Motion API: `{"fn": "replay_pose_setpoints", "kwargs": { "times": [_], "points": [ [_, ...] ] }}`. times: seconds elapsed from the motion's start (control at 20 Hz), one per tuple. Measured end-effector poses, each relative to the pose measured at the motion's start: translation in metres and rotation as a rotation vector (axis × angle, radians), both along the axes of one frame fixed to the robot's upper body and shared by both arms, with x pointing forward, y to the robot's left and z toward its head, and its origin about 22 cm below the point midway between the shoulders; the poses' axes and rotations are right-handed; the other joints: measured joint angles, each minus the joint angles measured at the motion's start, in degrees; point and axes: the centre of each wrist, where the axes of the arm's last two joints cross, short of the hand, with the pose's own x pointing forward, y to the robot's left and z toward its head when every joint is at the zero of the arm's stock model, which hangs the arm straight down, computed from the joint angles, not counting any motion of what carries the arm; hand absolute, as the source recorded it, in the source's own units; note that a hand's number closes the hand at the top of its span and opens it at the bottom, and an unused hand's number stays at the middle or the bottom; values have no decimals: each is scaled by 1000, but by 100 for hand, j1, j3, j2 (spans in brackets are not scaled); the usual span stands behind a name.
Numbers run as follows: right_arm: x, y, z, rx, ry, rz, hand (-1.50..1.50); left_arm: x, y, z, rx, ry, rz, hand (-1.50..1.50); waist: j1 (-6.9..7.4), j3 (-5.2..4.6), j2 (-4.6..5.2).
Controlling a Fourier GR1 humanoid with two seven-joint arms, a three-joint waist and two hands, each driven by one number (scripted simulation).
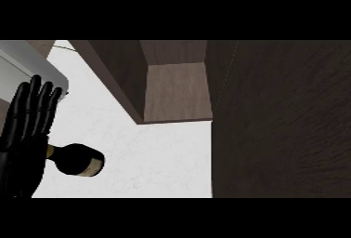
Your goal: Pick up the wine, place it into the cabinet and close the cabinet
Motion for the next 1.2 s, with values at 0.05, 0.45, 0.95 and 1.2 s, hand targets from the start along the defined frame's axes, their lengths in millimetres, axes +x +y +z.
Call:
{"fn": "replay_pose_setpoints", "kwargs": {
  "times": [0.05, 0.45, 0.95, 1.2],
  "points": [
    [-1, -1, 1, 4, -1, -8, -150, -1, -2, 3, 5, -8, -30, -150, 50, -40, 8],
    [-21, 12, -1, -9, 47, 133, -150, -14, 7, -8, -86, 19, -501, -150, 231, -189, 25],
    [-54, 17, 44, -2, 103, 274, -150, -58, 46, 18, -204, 131, -731, -150, 308, -196, 25],
    [-52, 20, 49, -5, 121, 284, -150, -66, 53, 22, -214, 194, -706, -150, 312, -193, 29]
  ]
}}
